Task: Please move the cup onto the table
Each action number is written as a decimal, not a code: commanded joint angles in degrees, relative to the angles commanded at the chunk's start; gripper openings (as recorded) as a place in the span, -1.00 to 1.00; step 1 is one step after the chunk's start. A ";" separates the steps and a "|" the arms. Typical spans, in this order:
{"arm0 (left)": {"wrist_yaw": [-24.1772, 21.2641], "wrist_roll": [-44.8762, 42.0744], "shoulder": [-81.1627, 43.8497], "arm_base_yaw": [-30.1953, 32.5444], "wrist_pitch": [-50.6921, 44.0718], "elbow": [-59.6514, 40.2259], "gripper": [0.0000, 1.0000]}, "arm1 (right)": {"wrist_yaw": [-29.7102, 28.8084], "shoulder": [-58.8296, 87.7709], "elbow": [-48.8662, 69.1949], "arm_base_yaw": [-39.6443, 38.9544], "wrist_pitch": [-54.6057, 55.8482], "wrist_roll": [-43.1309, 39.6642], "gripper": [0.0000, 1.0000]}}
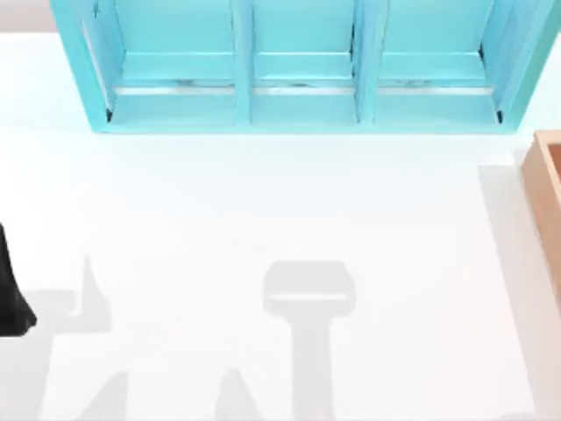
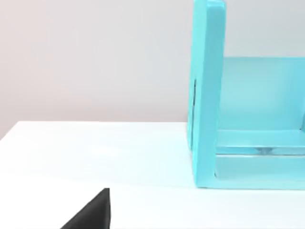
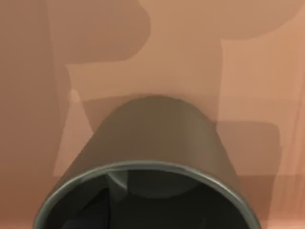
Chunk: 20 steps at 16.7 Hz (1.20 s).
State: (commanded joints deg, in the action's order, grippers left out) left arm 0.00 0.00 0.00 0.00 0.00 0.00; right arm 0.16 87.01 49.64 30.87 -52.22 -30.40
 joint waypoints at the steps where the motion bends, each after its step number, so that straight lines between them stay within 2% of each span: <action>1: 0.00 0.00 0.00 0.00 0.00 0.00 1.00 | -0.01 0.50 -1.34 0.03 1.59 -0.01 1.00; 6: 0.00 0.00 0.00 0.00 0.00 0.00 1.00 | -0.05 1.00 -2.51 0.14 2.95 -0.06 1.00; 19: 0.00 0.00 0.00 0.00 0.00 0.00 1.00 | -0.05 1.00 -2.51 0.14 2.95 -0.06 -0.96; 20: 0.00 0.00 0.00 0.00 0.00 0.00 1.00 | -0.05 1.00 -2.51 0.14 2.95 -0.06 -1.00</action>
State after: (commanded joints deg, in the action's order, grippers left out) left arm 0.00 0.00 0.00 0.00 0.00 0.00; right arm 0.11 88.01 47.13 31.01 -49.27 -30.46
